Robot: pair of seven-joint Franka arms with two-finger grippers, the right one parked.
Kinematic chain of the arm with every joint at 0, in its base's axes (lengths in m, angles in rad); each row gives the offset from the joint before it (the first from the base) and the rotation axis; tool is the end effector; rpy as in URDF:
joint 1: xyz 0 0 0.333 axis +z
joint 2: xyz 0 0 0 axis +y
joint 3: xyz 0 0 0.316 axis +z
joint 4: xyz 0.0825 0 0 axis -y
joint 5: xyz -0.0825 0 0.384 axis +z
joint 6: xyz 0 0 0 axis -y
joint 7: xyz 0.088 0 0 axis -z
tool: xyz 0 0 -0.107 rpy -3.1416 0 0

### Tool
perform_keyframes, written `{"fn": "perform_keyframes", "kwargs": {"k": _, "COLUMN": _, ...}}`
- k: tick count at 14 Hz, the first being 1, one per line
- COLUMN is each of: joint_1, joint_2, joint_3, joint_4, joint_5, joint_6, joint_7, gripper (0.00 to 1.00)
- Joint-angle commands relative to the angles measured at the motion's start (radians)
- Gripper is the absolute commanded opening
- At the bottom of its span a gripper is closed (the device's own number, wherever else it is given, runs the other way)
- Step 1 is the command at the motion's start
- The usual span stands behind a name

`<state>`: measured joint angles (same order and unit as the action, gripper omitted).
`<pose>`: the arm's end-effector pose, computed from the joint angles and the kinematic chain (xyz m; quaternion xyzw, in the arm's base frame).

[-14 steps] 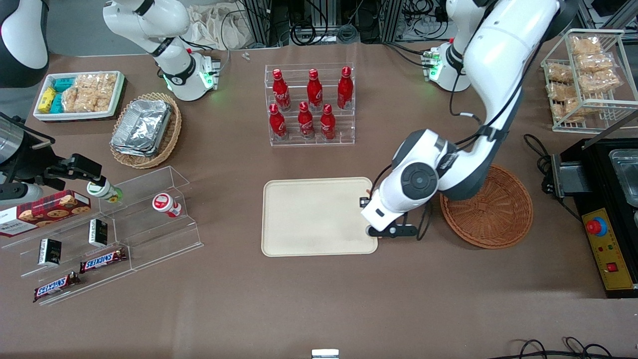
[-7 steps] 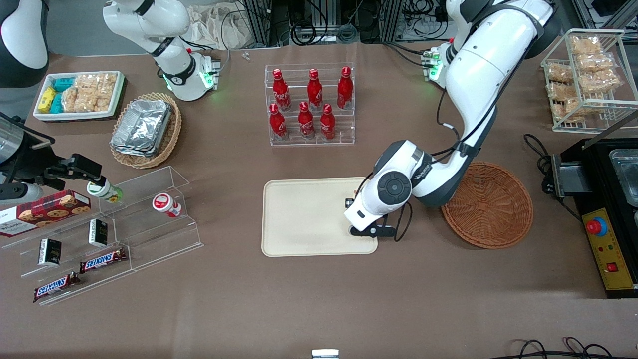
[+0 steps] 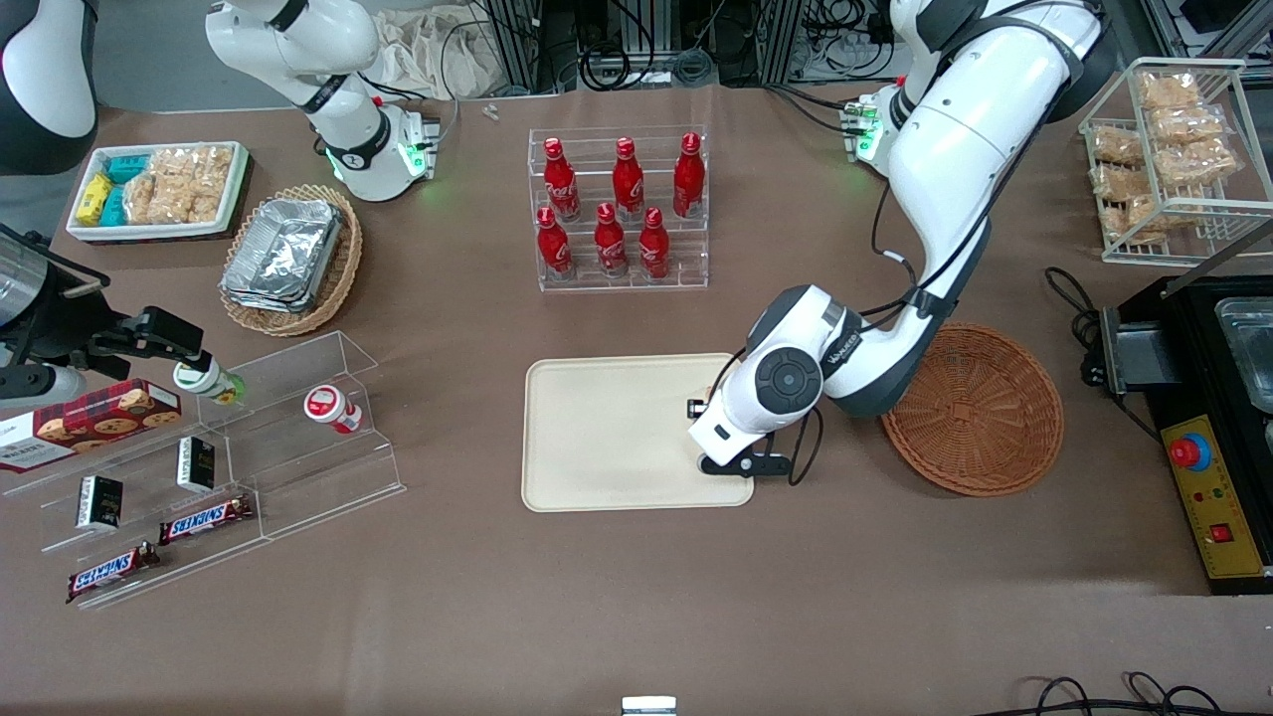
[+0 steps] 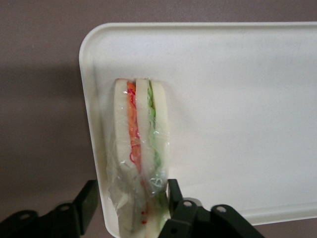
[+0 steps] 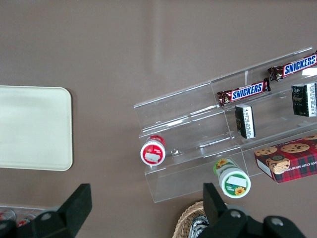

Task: Place sandwich from basket to tray
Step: 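Open the left gripper to release the sandwich onto the tray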

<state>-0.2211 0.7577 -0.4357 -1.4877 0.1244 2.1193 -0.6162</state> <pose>0.5942 -0.3846 0.2499 0.9949 -0.0054 -0.0799 0.0612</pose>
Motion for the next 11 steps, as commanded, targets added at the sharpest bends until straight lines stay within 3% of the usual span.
{"fn": "perform_keyframes", "kwargs": {"k": 1, "joint_1": -0.006, "joint_2": 0.003, "joint_3": 0.003, "joint_4": 0.024, "joint_5": 0.020, "joint_6": -0.007, "joint_7": -0.022, "gripper": 1.00}}
{"fn": "perform_keyframes", "kwargs": {"k": 7, "joint_1": -0.003, "joint_2": -0.116, "joint_3": 0.069, "joint_4": 0.017, "joint_5": 0.018, "joint_6": -0.028, "joint_7": -0.025, "gripper": 1.00}}
{"fn": "perform_keyframes", "kwargs": {"k": 11, "joint_1": 0.113, "joint_2": -0.268, "joint_3": 0.095, "joint_4": 0.012, "joint_5": 0.015, "joint_6": -0.142, "joint_7": -0.014, "gripper": 1.00}}
